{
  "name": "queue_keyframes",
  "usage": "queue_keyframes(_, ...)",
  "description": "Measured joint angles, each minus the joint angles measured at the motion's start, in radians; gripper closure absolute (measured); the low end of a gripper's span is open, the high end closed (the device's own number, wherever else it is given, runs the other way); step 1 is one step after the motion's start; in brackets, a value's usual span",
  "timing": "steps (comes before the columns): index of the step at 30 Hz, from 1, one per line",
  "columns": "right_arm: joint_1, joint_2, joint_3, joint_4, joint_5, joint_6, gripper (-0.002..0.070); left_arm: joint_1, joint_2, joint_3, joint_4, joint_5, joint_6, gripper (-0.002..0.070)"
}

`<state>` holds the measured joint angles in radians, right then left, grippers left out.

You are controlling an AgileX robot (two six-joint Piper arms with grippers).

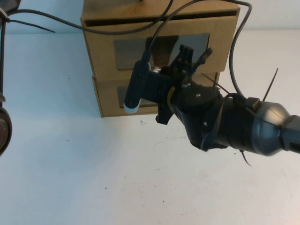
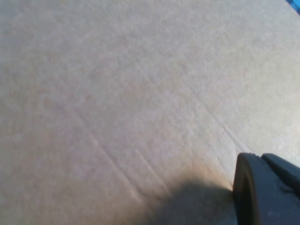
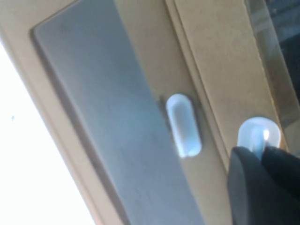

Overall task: Open the shoe box
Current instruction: 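Pull the top drawer of the cardboard box fully open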

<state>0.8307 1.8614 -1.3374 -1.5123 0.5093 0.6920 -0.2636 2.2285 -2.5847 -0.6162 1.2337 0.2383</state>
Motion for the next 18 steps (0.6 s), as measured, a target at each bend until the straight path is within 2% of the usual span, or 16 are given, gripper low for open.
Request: queue_keyframes(18, 0.141, -0.159, 0.209, 0.004, 0.124, 0.054, 0.0663, 0.000, 0.008, -0.002, -0.019, 0.000, -0.004, 0.0679)
